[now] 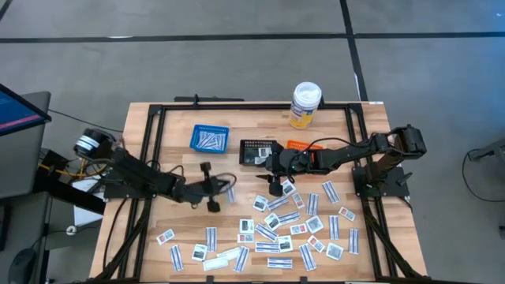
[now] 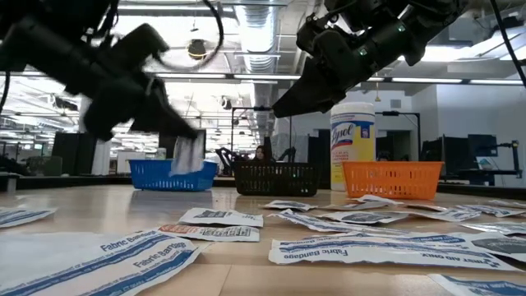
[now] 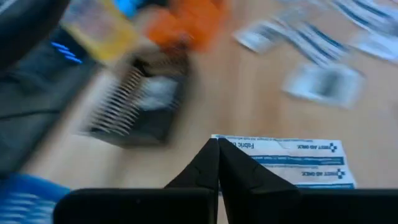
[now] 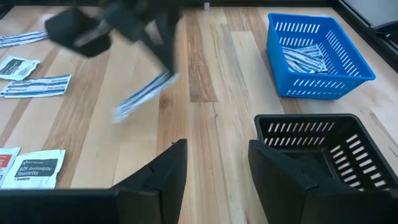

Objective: Pick & Place First Aid Supplies
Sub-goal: Put the bandage into the blue container

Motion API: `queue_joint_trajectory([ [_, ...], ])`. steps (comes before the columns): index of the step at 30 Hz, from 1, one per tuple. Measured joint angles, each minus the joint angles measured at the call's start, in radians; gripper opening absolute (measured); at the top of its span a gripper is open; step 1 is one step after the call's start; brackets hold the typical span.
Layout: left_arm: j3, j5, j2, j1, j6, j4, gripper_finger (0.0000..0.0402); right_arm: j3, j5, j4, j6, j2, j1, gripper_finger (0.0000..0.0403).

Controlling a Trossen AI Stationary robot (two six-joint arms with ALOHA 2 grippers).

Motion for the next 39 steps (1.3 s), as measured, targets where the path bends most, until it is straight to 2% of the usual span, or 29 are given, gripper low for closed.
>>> queue_joint_trajectory([
  [6, 0.002, -0.204, -0.164, 0.096, 0.191, -0.053, 0.0006, 0.000, 0.000, 0.001, 0.000, 0.000, 0.000, 0.0163],
  [9, 0.003, -0.215, -0.227, 0.204, 0.238, -0.113, 0.0005, 0.000, 0.000, 0.001, 0.000, 0.000, 0.000, 0.0161],
  [11, 0.003, -0.186, -0.262, 0.300, 0.241, -0.177, 0.0005, 0.000, 0.001, 0.001, 0.000, 0.000, 0.000, 0.0159],
  [14, 0.003, -0.012, -0.303, 0.473, 0.269, -0.277, 0.0007, 0.000, 0.001, 0.001, 0.000, 0.000, 0.000, 0.0157],
  [20, 0.008, 0.581, -0.359, 0.830, 0.309, -0.301, 0.0006, 0.000, 0.001, 0.002, 0.000, 0.000, -0.006, 0.0157],
  [22, 0.008, 0.689, -0.361, 0.929, 0.317, -0.300, 0.0007, 0.000, 0.002, 0.002, 0.000, 0.000, -0.011, 0.0156],
  [26, 0.006, 0.824, -0.337, 1.070, 0.387, -0.332, 0.0006, 0.000, 0.003, 0.002, 0.000, 0.000, -0.013, 0.0152],
  [29, 0.005, 0.881, -0.297, 1.117, 0.394, -0.338, 0.0005, 0.000, 0.003, 0.002, 0.000, 0.000, -0.012, 0.0148],
  [35, 0.005, 0.889, -0.197, 1.125, 0.417, -0.335, 0.0013, 0.000, 0.001, 0.001, 0.000, 0.000, -0.012, 0.0143],
  [39, 0.005, 0.827, -0.147, 1.125, 0.424, -0.323, 0.0027, 0.000, 0.001, 0.000, 0.000, 0.000, -0.012, 0.0141],
])
